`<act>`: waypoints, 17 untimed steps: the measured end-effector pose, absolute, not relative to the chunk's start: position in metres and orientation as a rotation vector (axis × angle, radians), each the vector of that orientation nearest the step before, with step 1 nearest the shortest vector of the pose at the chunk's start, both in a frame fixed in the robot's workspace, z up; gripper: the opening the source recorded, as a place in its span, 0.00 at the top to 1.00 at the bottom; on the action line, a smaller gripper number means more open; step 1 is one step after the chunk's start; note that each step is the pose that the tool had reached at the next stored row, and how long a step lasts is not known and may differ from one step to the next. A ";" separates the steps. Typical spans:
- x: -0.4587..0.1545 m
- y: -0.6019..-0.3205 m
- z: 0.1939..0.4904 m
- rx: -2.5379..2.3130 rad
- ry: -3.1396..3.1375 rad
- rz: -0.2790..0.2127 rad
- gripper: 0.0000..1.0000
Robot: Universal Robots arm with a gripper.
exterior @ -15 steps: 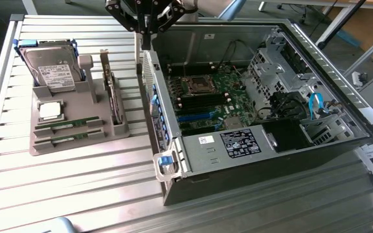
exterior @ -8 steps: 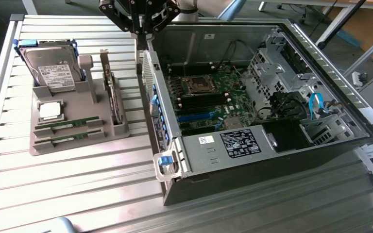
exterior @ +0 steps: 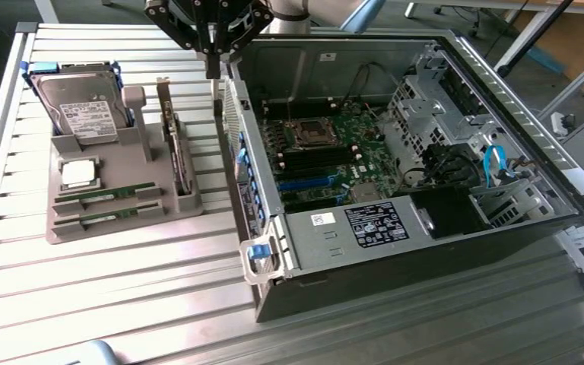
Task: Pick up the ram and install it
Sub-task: 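Reach for the ram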
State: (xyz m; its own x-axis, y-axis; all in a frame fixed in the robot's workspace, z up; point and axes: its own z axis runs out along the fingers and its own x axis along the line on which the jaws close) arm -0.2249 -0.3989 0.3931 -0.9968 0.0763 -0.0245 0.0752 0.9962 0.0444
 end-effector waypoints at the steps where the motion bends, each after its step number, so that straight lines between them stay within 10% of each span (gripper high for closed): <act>1: -0.226 -0.399 0.393 0.118 3.112 0.068 0.89; 17: -0.248 -0.399 0.393 0.118 3.112 0.068 0.89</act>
